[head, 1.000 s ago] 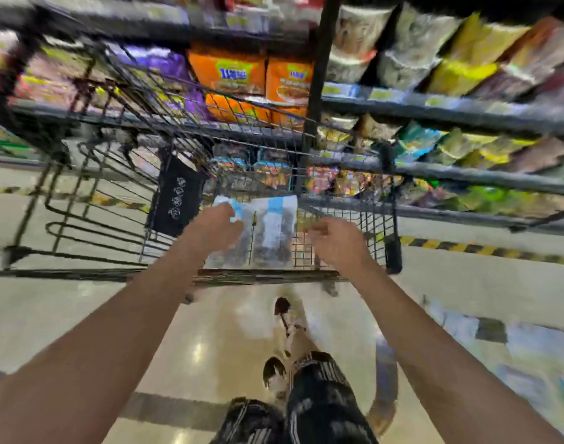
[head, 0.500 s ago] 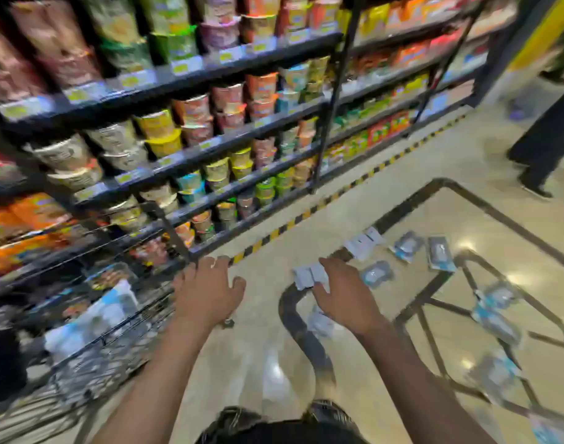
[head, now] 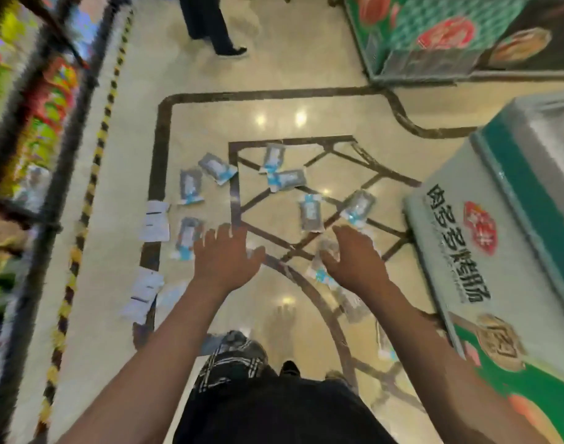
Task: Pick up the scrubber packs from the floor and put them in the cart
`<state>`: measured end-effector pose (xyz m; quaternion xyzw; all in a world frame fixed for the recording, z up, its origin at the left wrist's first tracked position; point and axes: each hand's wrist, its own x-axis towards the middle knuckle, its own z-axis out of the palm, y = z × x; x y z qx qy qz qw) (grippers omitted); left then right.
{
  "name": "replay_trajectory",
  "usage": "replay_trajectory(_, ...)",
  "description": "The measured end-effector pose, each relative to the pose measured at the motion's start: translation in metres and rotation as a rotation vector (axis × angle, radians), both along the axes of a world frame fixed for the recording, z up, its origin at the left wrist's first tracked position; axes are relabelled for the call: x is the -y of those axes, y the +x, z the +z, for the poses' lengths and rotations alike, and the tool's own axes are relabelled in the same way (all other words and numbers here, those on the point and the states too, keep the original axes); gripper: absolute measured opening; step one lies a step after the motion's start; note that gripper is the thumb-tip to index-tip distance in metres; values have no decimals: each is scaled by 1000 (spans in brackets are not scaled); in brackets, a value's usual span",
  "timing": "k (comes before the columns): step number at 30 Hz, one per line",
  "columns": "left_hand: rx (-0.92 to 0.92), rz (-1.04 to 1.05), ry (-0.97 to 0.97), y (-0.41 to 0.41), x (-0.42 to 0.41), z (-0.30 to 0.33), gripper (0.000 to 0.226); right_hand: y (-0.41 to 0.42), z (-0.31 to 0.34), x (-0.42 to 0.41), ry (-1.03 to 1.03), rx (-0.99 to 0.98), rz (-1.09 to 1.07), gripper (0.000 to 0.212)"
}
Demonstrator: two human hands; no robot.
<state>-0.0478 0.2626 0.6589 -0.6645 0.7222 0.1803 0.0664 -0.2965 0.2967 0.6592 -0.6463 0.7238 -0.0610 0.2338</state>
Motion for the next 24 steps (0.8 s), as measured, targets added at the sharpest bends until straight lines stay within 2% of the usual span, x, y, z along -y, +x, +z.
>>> replay_trajectory(4,-32,-177,103,-71,60,-36,83,-59,-30,13,97,-9,-222,59)
replay_trajectory(6,-8,-235,123,-97,89,-60,75,-80,-54,25,146,-5,-322,61)
replay_trajectory(10,107,-370,34,-140,148,-130,62,-108,-118,55,232,11,-446,72)
replay_trajectory(13,122,-449,183,-175,188,-194,81,-122,-177,83,289,52,-495,59)
replay_trajectory(14,104,-457,173,-184,200,-222,84,-127,-205,95,291,68,-507,55)
replay_trajectory(16,98,-464,205,-200,224,-291,74,-131,-269,116,310,89,-529,50)
replay_trajectory(20,121,-439,264,-234,256,-451,64,-135,-448,143,385,141,-545,51)
replay_trajectory(21,142,-428,305,-241,263,-493,65,-136,-497,145,410,142,-551,55)
replay_trajectory(24,170,-471,222,-249,282,-625,79,-141,-632,151,508,142,-559,64)
